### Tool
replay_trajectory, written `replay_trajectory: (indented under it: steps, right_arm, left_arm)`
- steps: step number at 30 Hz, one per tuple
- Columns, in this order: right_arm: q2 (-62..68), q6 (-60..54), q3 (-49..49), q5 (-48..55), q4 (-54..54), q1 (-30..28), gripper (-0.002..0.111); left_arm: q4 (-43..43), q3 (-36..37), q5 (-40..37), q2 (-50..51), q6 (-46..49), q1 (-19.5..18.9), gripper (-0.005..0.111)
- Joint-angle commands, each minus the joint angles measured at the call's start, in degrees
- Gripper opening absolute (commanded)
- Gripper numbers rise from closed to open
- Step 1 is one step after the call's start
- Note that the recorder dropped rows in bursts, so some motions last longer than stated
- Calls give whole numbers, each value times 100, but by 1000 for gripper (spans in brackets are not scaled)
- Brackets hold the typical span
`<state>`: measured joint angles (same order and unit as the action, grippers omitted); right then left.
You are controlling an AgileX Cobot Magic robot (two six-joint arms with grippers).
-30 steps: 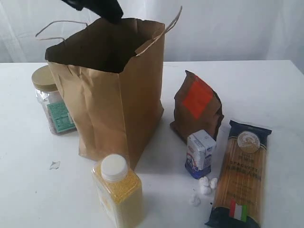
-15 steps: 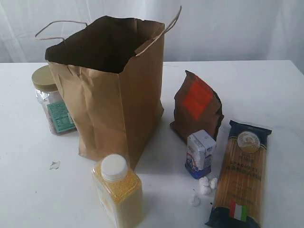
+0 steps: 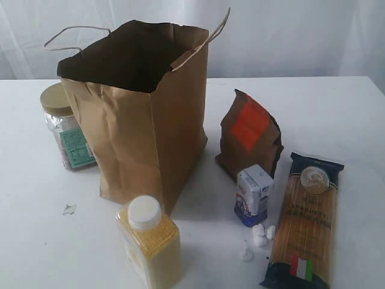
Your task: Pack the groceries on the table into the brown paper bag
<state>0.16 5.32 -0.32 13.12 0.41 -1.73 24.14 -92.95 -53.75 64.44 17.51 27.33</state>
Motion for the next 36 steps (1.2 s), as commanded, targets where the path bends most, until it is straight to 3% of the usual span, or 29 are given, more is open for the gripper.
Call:
replay_trajectory:
  steps: [1, 11, 16, 36]
  right_arm:
    - [-16, 23, 32, -39, 5, 21, 0]
    - [-16, 23, 32, -39, 5, 21, 0]
    - [-16, 23, 32, -39, 5, 21, 0]
    - [-16, 23, 32, -39, 5, 21, 0]
  left_arm:
    - [110, 1060, 576, -1111, 48, 23, 0]
    - [377, 3536, 1647, -3416, 35, 23, 0]
    - [663, 4341, 1902, -4052, -105, 23, 0]
    - [616, 4550, 1810, -4498, -228, 23, 0]
